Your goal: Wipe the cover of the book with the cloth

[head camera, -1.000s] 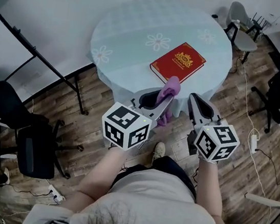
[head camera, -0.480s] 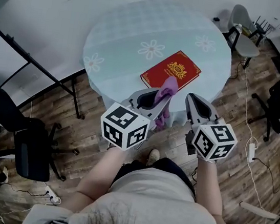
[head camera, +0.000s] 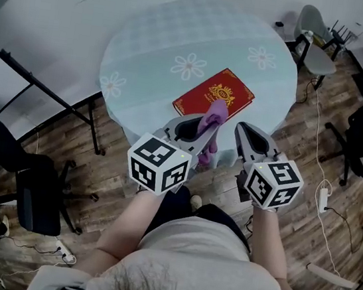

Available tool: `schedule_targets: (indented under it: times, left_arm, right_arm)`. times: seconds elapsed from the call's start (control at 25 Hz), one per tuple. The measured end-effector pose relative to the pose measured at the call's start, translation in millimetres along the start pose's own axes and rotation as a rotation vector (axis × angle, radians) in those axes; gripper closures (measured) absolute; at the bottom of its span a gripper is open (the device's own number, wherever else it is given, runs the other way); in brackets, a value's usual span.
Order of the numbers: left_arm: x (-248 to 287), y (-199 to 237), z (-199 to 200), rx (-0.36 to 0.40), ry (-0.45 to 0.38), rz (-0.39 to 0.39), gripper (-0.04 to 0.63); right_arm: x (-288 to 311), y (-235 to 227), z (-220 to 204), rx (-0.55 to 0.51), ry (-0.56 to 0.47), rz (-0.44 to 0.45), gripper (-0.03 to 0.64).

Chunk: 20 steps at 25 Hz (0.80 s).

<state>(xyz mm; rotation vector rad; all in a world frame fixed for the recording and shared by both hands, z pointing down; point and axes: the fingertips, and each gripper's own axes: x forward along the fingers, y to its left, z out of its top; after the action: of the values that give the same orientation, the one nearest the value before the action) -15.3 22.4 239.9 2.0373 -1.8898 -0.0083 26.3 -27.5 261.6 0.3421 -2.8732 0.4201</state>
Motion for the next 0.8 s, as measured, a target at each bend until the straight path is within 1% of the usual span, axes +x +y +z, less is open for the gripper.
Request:
schedule_targets:
  times: [0.32, 0.56, 0.8]
  left_arm:
    - [18, 17, 3, -0.001, 0.025, -0.004, 0.514]
    - [37, 42, 5, -0.002, 0.05, -0.024, 0.514]
    - [62, 72, 6, 0.001, 0.103, -0.064, 0.514]
  right_arm:
    - [15, -12, 4, 0.016, -0.008, -0.002, 0.594]
    - [38, -31, 5, 0.047, -0.011, -0.052, 0.594]
    - [71, -48, 3, 0.08, 0.005, -0.091, 0.594]
